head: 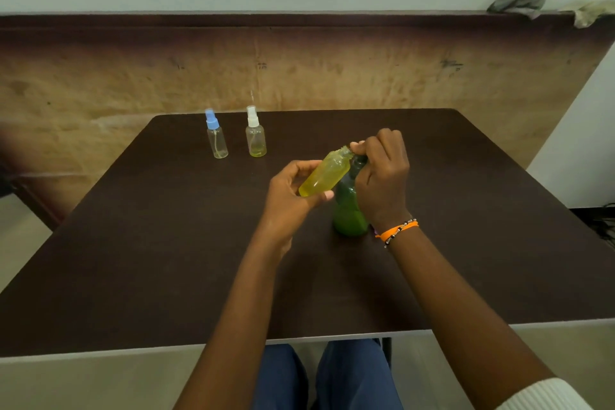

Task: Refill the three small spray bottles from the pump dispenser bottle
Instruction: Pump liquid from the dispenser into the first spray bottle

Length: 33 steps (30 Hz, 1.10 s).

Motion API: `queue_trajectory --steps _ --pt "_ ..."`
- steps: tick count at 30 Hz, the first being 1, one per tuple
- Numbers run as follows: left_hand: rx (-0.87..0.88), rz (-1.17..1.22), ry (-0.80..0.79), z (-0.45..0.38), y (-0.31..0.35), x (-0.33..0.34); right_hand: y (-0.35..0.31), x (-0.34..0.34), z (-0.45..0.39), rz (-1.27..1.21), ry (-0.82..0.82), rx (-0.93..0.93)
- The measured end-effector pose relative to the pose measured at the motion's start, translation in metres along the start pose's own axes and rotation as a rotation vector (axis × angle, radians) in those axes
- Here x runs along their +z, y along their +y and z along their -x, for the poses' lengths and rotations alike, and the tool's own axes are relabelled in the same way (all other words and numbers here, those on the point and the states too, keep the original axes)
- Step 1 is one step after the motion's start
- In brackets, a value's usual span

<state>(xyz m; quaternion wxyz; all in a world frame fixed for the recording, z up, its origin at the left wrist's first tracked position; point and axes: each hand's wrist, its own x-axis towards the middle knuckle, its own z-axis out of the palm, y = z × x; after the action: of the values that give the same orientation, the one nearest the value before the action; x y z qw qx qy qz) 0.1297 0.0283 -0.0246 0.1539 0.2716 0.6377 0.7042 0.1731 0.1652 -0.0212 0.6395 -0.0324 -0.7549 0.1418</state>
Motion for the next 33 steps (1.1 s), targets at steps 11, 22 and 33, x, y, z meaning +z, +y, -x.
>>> queue_trajectory --steps 11,22,33 --pt "0.005 0.035 -0.001 -0.005 0.000 0.002 -0.001 0.001 -0.004 0.023 -0.013 0.015" --pt "-0.003 0.023 0.012 -0.002 0.004 0.002 -0.001 -0.001 -0.007 0.069 -0.053 -0.039" --pt "-0.017 0.032 0.025 -0.001 0.001 0.003 -0.006 0.000 0.004 0.059 -0.027 0.017"
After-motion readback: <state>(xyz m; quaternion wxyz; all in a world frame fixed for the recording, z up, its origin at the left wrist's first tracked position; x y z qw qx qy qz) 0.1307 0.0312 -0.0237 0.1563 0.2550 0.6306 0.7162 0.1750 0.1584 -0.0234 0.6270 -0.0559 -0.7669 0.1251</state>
